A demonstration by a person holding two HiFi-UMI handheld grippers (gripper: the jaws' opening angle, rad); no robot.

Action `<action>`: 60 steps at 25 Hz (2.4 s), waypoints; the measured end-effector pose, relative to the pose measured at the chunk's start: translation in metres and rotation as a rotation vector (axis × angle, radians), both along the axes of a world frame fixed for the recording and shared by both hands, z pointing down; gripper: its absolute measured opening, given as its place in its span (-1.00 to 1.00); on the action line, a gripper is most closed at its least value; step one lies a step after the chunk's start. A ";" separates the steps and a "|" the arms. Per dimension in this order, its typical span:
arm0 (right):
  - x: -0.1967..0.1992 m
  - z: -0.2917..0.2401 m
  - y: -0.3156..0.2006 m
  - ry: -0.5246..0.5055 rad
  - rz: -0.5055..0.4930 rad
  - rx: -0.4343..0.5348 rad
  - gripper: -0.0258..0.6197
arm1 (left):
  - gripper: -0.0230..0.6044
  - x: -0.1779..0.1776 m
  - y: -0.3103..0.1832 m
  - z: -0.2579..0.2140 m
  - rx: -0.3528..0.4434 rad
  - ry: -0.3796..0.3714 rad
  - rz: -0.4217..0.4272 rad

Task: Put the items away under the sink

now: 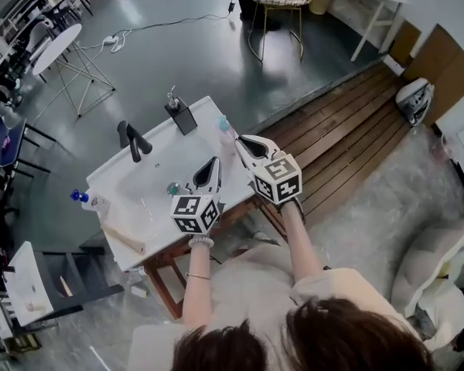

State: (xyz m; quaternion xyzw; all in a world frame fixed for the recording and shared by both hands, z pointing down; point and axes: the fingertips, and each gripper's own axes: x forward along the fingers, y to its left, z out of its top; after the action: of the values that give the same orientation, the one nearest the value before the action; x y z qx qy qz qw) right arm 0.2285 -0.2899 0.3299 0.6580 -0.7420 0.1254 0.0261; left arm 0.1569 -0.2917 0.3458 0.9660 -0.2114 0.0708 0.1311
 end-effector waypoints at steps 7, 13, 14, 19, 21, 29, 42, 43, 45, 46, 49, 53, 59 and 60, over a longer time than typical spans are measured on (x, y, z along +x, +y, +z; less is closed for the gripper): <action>0.009 0.002 -0.024 -0.012 -0.042 -0.031 -0.53 | -0.93 0.004 -0.008 0.003 -0.027 -0.009 -0.038; 0.008 0.016 -0.037 -0.028 -0.069 -0.065 -0.28 | -0.93 0.000 -0.019 0.005 -0.035 -0.007 -0.087; 0.007 0.019 -0.039 -0.032 -0.075 -0.069 -0.25 | -0.93 -0.001 -0.022 0.005 -0.035 -0.006 -0.096; 0.005 0.031 -0.050 -0.040 -0.089 -0.083 -0.18 | -0.93 -0.006 -0.036 -0.001 -0.028 0.005 -0.136; 0.003 0.033 -0.056 -0.036 -0.098 -0.086 -0.16 | -0.93 -0.009 -0.041 -0.001 -0.025 0.003 -0.147; -0.003 0.046 -0.073 -0.035 -0.116 -0.106 -0.13 | -0.93 -0.015 -0.057 -0.003 -0.017 0.001 -0.178; -0.004 0.060 -0.089 0.035 -0.053 -0.082 -0.24 | -0.93 -0.021 -0.073 0.007 -0.033 -0.021 -0.200; -0.003 0.060 -0.090 0.043 -0.047 -0.081 -0.25 | -0.93 -0.022 -0.073 0.008 -0.035 -0.024 -0.202; -0.001 0.059 -0.091 0.055 -0.032 -0.086 -0.27 | -0.93 -0.022 -0.074 0.011 -0.041 -0.028 -0.206; -0.001 0.059 -0.091 0.060 -0.024 -0.091 -0.28 | -0.93 -0.022 -0.074 0.013 -0.044 -0.031 -0.207; 0.001 0.060 -0.091 0.068 0.001 -0.105 -0.29 | -0.93 -0.022 -0.072 0.017 -0.051 -0.039 -0.207; 0.006 0.059 -0.089 0.048 0.025 -0.129 -0.30 | -0.93 -0.022 -0.067 0.021 -0.060 -0.051 -0.205; 0.009 0.052 -0.086 0.035 0.014 -0.122 -0.30 | -0.93 -0.021 -0.062 0.021 -0.058 -0.054 -0.210; 0.008 0.049 -0.085 0.034 0.008 -0.116 -0.30 | -0.93 -0.020 -0.060 0.020 -0.057 -0.054 -0.210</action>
State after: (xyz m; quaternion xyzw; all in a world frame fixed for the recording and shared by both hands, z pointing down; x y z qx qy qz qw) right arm 0.2364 -0.3752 0.3785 0.6604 -0.7303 0.1569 0.0763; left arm 0.1368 -0.3521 0.3662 0.9321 -0.3130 0.0886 0.1595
